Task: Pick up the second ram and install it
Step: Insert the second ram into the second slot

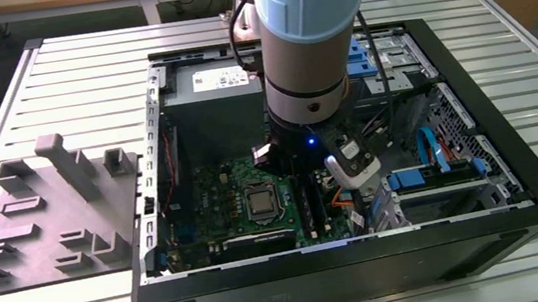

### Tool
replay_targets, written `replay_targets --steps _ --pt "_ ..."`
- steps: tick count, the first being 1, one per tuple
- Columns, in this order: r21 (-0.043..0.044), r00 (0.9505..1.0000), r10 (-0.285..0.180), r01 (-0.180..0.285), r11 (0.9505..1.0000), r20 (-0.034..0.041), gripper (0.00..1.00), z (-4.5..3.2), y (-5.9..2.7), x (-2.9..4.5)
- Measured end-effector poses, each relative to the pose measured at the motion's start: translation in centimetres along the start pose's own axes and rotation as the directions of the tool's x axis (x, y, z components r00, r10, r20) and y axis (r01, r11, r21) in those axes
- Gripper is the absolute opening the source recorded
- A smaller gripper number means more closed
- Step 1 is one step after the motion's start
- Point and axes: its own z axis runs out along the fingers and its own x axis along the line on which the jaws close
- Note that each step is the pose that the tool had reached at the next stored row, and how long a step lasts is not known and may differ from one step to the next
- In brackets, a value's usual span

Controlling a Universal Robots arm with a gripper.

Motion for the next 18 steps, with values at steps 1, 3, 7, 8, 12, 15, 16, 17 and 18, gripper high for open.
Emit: replay_targets --steps 1,3,7,8,12,15,16,17,18 --pt "0.0001 1.0000 0.000 0.000 1.0000 0.0000 0.11 0.01 0.00 0.00" --pt "-0.0001 1.0000 0.000 0.000 1.0000 0.0000 0.11 0.08 0.00 0.00" --pt "0.0000 1.0000 0.000 0.000 1.0000 0.0000 0.11 0.23 -0.02 0.01" --pt "0.0001 1.0000 0.000 0.000 1.0000 0.0000 0.11 0.22 -0.02 0.01" --pt "-0.0005 1.0000 0.000 0.000 1.0000 0.0002 0.11 0.29 -0.02 0.01" --pt "-0.0034 1.0000 0.000 0.000 1.0000 0.0002 0.11 0.31 -0.04 0.03" --pt "-0.0049 1.0000 0.000 0.000 1.0000 0.0002 0.11 0.32 -0.05 0.04" --pt "-0.0071 1.0000 0.001 -0.001 1.0000 0.0002 0.11 0.32 -0.07 0.05" --pt "-0.0101 1.0000 0.001 -0.001 0.9999 0.0002 0.11 0.32 -0.08 0.06"
